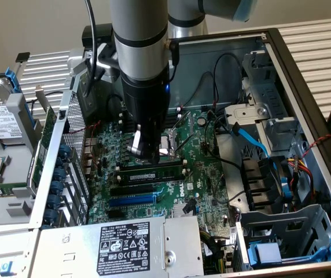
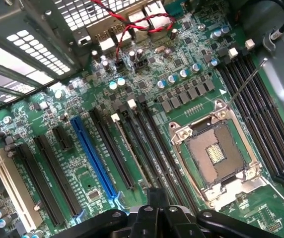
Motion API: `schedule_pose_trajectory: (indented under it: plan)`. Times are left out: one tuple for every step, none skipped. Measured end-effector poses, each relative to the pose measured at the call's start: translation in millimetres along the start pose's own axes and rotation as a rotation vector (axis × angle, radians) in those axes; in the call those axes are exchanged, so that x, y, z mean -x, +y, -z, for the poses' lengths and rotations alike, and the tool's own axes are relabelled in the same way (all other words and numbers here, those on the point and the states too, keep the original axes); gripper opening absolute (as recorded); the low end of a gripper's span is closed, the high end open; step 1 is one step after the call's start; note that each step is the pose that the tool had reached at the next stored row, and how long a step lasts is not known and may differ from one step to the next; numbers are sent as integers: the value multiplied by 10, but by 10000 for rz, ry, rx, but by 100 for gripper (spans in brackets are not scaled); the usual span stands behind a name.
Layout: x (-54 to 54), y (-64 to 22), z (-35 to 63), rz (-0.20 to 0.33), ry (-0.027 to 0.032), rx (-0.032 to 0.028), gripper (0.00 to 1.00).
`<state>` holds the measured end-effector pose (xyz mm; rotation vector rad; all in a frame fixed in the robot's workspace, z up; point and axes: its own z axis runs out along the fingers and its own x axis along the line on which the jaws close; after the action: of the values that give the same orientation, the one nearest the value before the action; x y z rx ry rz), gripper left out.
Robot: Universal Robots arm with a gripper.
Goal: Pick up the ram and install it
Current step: 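Press down the ram until it locks into place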
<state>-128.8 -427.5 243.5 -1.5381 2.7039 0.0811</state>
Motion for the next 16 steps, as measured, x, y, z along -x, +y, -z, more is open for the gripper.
schedule_pose_trajectory:
  plan:
    - [0,0,0,-148,-5,-7,11]
    - [0,0,0,-296,-10,-15,11]
    - [0,0,0,-437,-14,-22,11]
    - [0,0,0,-581,-18,-30,11]
    - [0,0,0,-720,-22,-37,11]
    - [0,0,0,-858,-27,-44,11]
    - [0,0,0,-996,-31,-51,11]
    - [0,0,0,-1130,-35,-58,11]
    - [0,0,0,-1278,-39,-66,11]
    - [0,0,0,-1418,-44,-73,11]
    - [0,0,0,-1557,-48,-80,11]
    - [0,0,0,-1690,-52,-87,11]
    - [0,0,0,-1830,-56,-94,11]
    - [0,0,0,-1965,-60,-101,11]
    - [0,0,0,-2105,-65,-109,11]
    - [0,0,0,-2242,-69,-116,11]
